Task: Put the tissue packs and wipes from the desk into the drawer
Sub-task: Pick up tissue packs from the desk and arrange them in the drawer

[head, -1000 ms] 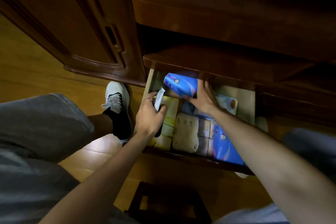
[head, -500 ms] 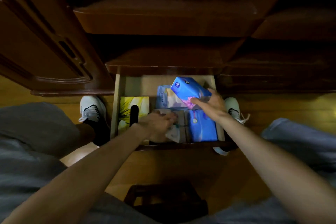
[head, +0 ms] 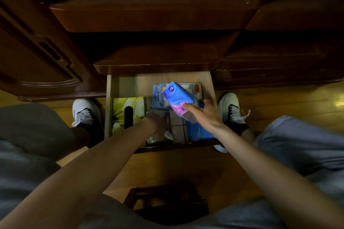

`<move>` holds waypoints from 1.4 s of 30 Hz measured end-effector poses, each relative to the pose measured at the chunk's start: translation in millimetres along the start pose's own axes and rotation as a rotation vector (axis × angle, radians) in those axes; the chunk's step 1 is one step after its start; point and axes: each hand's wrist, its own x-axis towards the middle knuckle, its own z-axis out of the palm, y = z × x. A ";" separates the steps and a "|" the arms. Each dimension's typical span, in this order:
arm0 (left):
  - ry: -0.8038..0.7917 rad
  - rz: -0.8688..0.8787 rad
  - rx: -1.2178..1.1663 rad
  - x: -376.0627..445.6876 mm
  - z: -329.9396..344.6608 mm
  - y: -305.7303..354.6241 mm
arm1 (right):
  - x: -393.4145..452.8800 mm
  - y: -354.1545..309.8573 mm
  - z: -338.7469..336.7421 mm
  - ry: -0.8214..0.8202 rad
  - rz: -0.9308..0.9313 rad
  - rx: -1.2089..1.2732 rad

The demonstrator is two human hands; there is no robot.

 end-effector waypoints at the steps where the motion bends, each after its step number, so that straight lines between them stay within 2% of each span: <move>1: 0.014 0.012 -0.034 -0.8 1.5 -1.8 | -2.4 -1.2 4.0 -0.032 0.012 -0.021; 5: 0.221 0.119 -0.255 -3.6 22.7 -18.1 | -11.5 4.2 16.1 -0.084 -0.007 -0.117; 9: 0.366 0.077 -0.794 -16.5 32.0 -47.8 | -20.4 7.0 27.7 -0.042 -0.037 -0.172; 13: 0.457 -0.104 -1.428 -24.1 31.7 -66.3 | -28.9 1.4 40.6 0.012 -0.039 -0.290; 15: 0.414 -0.142 -1.654 -24.5 31.0 -61.4 | -34.4 -1.5 47.8 0.067 -0.050 -0.354; 17: 0.369 -0.115 -1.685 -19.3 26.4 -46.0 | -37.7 -3.1 54.4 0.109 -0.079 -0.414; 19: 0.411 -0.099 -1.593 -9.0 22.3 -27.0 | -40.2 -5.3 58.1 0.105 -0.085 -0.454; 22: 0.509 -0.149 -1.549 3.3 22.2 -12.1 | -41.1 -3.4 58.7 0.013 -0.041 -0.504; 25: 0.511 -0.187 -1.498 8.3 29.0 -11.0 | -37.8 0.2 55.7 -0.108 -0.022 -0.548; 27: 0.502 -0.203 -1.435 10.2 31.1 -10.4 | -30.1 -3.6 47.0 -0.117 -0.098 -0.593; 29: 0.512 -0.202 -1.436 11.6 30.9 -9.4 | -15.8 -9.7 34.4 -0.123 -0.271 -0.690; 31: 0.495 -0.203 -1.476 12.0 30.0 -9.7 | 1.7 -13.2 23.0 -0.248 -0.418 -0.797; 34: 0.465 -0.199 -1.557 12.2 31.0 -9.2 | 22.9 -10.7 22.1 -0.368 -0.489 -0.951; 39: 0.438 -0.197 -1.701 14.1 31.6 -9.7 | 33.6 -5.4 32.3 -0.262 -0.636 -1.035; 42: 0.422 -0.215 -1.810 10.5 25.6 -10.9 | 34.4 -8.8 27.8 -0.294 -0.650 -0.997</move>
